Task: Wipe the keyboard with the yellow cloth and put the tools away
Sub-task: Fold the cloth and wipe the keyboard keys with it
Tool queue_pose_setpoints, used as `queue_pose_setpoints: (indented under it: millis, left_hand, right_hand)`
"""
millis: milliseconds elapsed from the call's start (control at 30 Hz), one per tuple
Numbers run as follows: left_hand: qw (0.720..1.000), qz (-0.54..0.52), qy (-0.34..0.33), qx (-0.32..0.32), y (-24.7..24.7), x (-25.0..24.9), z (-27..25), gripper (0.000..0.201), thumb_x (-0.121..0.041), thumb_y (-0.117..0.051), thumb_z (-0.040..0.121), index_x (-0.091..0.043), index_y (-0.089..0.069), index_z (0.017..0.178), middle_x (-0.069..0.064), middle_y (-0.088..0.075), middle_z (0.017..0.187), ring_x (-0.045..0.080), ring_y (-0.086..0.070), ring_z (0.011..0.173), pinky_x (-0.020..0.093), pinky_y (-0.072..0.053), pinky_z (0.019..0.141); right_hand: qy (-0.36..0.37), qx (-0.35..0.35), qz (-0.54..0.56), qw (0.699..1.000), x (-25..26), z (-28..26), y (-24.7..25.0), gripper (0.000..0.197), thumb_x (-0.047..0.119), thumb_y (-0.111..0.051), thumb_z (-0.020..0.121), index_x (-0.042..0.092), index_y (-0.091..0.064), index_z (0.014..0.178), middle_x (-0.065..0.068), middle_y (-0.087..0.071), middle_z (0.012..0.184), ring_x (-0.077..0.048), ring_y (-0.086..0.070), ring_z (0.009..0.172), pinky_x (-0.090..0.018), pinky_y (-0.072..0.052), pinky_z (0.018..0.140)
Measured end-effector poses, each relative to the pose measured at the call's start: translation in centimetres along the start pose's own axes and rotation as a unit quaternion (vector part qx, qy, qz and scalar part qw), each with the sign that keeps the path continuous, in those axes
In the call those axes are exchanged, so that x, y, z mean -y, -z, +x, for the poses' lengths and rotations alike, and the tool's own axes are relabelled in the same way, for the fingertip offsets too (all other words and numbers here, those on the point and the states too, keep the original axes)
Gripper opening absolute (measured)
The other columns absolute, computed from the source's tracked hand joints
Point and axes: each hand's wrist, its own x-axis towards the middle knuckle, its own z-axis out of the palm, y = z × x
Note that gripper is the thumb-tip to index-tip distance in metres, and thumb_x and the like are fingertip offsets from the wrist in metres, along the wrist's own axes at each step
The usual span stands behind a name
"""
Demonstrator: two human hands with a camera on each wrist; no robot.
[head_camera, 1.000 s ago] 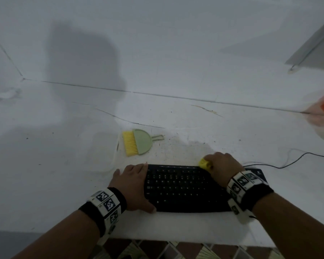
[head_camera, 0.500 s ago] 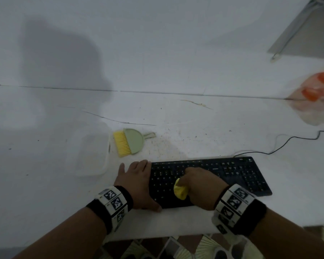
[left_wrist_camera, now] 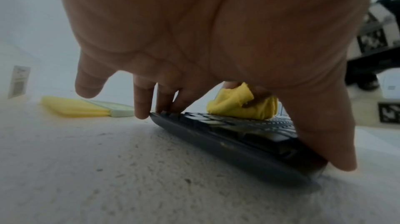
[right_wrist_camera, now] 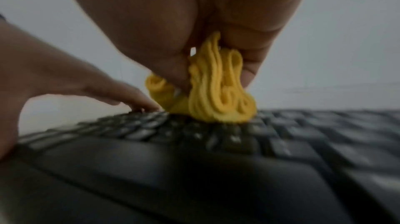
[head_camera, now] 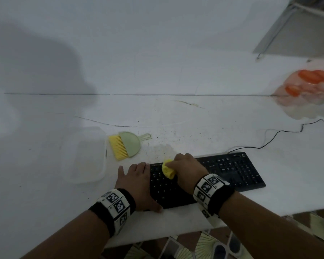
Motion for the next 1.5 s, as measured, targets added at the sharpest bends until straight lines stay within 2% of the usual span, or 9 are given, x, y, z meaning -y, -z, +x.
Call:
queue_pose_setpoints:
  millis: [233,400,567,667,767,900,1100,1333,1500]
  left_hand:
    - [1.0,0.011,-0.009,0.0,-0.2,0.3,0.1,0.154,-0.098,-0.062,0.047,-0.018,0.0,0.163,0.001,-0.012,0.167,0.027,-0.014,0.153,0.067,-0.001,0.123]
    - [0.999,0.041,-0.033,-0.008,0.4,-1.6,0.8,0.154,-0.095,-0.064,0.052,-0.012,0.004,0.163,0.007,-0.004,0.169,0.03,-0.006,0.156,0.068,0.0,0.122]
    - [0.995,0.021,-0.08,-0.052,-0.2,-2.7,1.9,0.146,-0.093,-0.067,0.05,-0.012,-0.016,0.159,0.006,-0.028,0.158,0.028,-0.029,0.143,0.046,-0.031,0.121]
    - [0.995,0.022,-0.074,-0.059,-0.5,-2.7,2.1,0.143,-0.094,-0.067,0.046,-0.014,-0.022,0.156,0.003,-0.033,0.152,0.026,-0.034,0.137,0.044,-0.037,0.117]
    - [0.996,0.035,-0.06,-0.063,-0.2,-3.5,2.3,0.141,-0.094,-0.067,0.042,-0.015,-0.028,0.151,0.003,-0.038,0.146,0.026,-0.039,0.132,0.045,-0.04,0.113]
    - [0.996,0.018,-0.051,-0.07,-0.1,-4.8,2.7,0.138,-0.091,-0.069,0.044,-0.017,-0.028,0.153,0.001,-0.037,0.148,0.025,-0.037,0.135,0.044,-0.036,0.115]
    - [0.998,0.031,-0.031,-0.05,-0.1,-5.2,3.0,0.145,-0.095,-0.067,0.045,-0.016,-0.019,0.157,0.002,-0.029,0.156,0.026,-0.031,0.142,0.047,-0.03,0.121]
    - [0.997,0.017,-0.038,-0.057,-0.2,-9.1,4.3,0.151,-0.095,-0.067,0.047,-0.014,-0.009,0.161,0.004,-0.019,0.166,0.028,-0.021,0.151,0.05,-0.019,0.126]
    - [0.999,0.014,-0.031,-0.038,0.2,-9.4,4.6,0.152,-0.095,-0.067,0.044,-0.015,-0.012,0.161,0.003,-0.021,0.164,0.028,-0.023,0.149,0.047,-0.024,0.126]
  right_hand:
    - [-0.167,0.018,-0.044,0.985,-7.9,-2.9,1.4,0.04,0.023,-0.053,0.091,0.041,-0.063,0.126,-0.003,-0.057,0.115,-0.029,-0.05,0.114,-0.04,-0.047,0.097]
    - [-0.052,-0.035,0.022,0.998,-2.6,-1.1,0.5,0.056,0.008,-0.056,0.081,0.036,-0.063,0.128,0.0,-0.06,0.119,-0.028,-0.049,0.11,-0.041,-0.047,0.096]
    - [-0.103,0.001,0.006,0.995,-6.2,-2.8,0.0,0.048,0.015,-0.061,0.082,0.035,-0.066,0.125,-0.003,-0.065,0.119,-0.03,-0.056,0.112,-0.039,-0.047,0.1]
    - [-0.185,-0.012,-0.022,0.982,-9.9,-4.0,1.6,0.041,0.015,-0.06,0.082,0.031,-0.071,0.118,-0.005,-0.069,0.114,-0.03,-0.062,0.111,-0.036,-0.052,0.096]
    - [-0.152,-0.022,-0.031,0.988,-8.1,-3.0,1.7,0.051,0.009,-0.053,0.082,0.035,-0.064,0.125,-0.003,-0.061,0.116,-0.029,-0.051,0.112,-0.041,-0.05,0.094]
    - [-0.036,-0.004,0.015,0.999,-3.9,-2.1,-0.2,0.054,0.007,-0.056,0.081,0.037,-0.061,0.125,-0.002,-0.056,0.116,-0.028,-0.045,0.111,-0.044,-0.048,0.093]
    - [-0.18,0.009,-0.042,0.983,-12.7,-3.5,2.4,0.045,0.015,-0.054,0.086,0.034,-0.059,0.127,-0.004,-0.057,0.118,-0.029,-0.05,0.115,-0.04,-0.049,0.094]
    - [-0.06,-0.002,0.008,0.998,-9.8,-2.6,0.7,0.052,0.01,-0.054,0.083,0.034,-0.058,0.129,-0.005,-0.056,0.118,-0.028,-0.049,0.111,-0.04,-0.049,0.092]
    - [-0.159,0.018,-0.032,0.987,-15.9,-3.7,3.1,0.039,0.016,-0.052,0.086,0.032,-0.063,0.12,-0.007,-0.059,0.114,-0.032,-0.055,0.113,-0.036,-0.048,0.089]
